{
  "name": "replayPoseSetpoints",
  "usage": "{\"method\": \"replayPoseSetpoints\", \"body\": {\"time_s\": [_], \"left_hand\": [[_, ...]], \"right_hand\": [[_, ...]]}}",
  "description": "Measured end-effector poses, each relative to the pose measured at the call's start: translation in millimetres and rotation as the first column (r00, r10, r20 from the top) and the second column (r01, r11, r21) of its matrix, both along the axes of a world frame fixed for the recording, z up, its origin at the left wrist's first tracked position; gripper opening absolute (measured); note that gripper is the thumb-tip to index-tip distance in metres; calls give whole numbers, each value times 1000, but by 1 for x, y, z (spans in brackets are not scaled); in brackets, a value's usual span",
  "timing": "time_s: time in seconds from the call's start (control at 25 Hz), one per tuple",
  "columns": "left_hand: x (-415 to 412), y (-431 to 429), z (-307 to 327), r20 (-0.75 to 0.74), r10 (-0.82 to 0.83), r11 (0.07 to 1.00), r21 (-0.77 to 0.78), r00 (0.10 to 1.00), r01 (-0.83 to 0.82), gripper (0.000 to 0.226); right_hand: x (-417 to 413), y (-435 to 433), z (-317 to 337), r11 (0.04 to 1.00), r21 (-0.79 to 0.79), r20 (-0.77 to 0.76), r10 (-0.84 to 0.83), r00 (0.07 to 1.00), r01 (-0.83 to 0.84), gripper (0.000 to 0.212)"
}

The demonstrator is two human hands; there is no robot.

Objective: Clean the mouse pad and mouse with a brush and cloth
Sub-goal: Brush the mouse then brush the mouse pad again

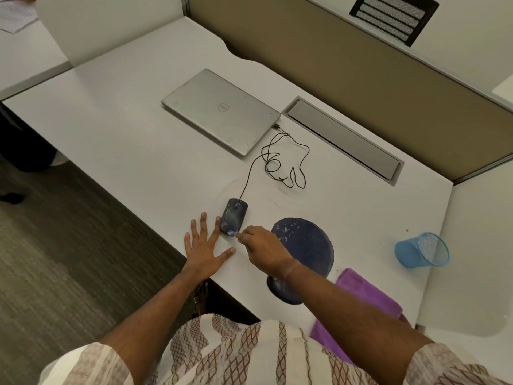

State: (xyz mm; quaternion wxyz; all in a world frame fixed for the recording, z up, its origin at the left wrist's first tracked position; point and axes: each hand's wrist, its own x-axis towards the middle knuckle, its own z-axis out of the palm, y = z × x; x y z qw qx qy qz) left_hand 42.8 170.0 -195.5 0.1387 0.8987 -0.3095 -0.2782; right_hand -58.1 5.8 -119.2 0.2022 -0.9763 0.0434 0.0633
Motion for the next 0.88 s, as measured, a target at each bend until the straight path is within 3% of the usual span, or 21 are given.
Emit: {"method": "replayPoseSetpoints", "body": {"time_s": [0.12,0.32,0.44,0.56,0.64,0.72,0.88], "left_hand": [[0,0,1,1,0,1000,4,1000,0,98],[0,-1,1,4,-2,1000,23,1000,2,99],[1,-1,3,4,-3,1000,26,1000,3,100],[1,0,3,-5,3,1000,14,1000,-3,107],[1,0,2,-15,6,1000,4,1000,-6,110],[1,0,1,-20,14,1000,-2,1000,-14,106],[3,3,1,-31,8,1000,-21,1000,-8,104]], "right_hand": [[-8,1,-4,998,-5,-52,55,997,-55,38],[-13,-4,-8,1000,-22,63,-15,998,17,38],[-17,-9,-8,999,-31,4,-19,1000,19,38],[-30,-12,-2,975,120,55,-195,979,187,32],[-44,-17,8,826,379,91,-482,871,417,24],[-62,-27,14,565,621,-1,-693,721,544,14],[-100,-49,19,48,815,-321,-792,520,577,9]]}}
